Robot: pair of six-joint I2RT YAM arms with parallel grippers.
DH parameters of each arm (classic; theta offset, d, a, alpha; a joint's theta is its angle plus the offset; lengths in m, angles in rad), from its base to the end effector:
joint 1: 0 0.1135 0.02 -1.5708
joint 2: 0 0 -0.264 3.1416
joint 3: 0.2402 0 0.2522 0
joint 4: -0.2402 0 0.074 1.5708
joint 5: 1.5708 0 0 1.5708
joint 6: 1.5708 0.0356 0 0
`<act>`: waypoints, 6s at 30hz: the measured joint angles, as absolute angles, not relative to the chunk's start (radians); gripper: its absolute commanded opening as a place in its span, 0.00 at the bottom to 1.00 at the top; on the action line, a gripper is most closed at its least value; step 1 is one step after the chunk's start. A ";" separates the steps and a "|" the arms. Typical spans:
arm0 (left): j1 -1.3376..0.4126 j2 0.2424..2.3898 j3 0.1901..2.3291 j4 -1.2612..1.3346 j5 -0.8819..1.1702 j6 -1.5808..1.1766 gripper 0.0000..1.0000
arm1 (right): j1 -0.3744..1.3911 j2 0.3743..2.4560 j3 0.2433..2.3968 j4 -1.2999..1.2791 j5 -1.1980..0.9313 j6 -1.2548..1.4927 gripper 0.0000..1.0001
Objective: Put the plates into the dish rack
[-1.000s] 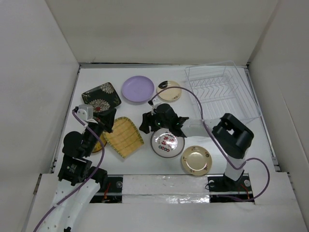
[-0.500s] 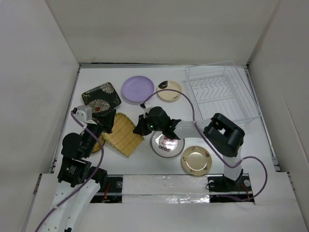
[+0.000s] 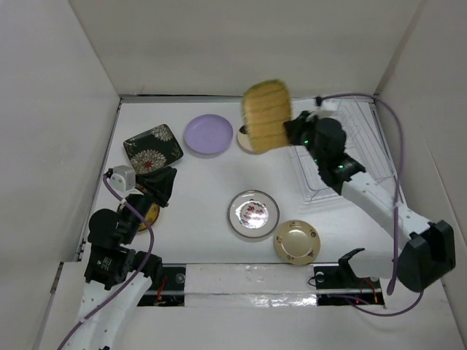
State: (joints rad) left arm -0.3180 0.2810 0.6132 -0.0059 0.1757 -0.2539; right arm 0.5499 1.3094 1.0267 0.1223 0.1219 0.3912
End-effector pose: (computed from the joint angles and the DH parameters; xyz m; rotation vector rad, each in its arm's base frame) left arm 0.0756 -0.0314 0.3583 0.1955 1.2574 -0.6034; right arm 0.2680 0.1592 0.3404 -0.0485 1.7654 0.5847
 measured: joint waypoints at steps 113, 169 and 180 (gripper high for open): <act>-0.431 0.139 0.614 -0.028 0.170 -0.248 0.00 | 0.249 1.609 1.292 0.299 0.500 -0.191 0.00; -0.404 0.212 0.614 -0.051 0.123 -0.240 0.02 | 0.542 2.460 2.079 -0.126 -0.131 0.447 0.00; -0.404 0.168 0.614 -0.051 0.143 -0.241 0.02 | 0.495 1.874 1.818 -0.014 0.379 0.149 0.00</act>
State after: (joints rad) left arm -0.4038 0.1684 0.6140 -0.0505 0.1432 -0.2409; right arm 0.4946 1.8744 1.8183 -0.0139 0.3794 0.1490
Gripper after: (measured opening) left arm 0.020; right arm 0.022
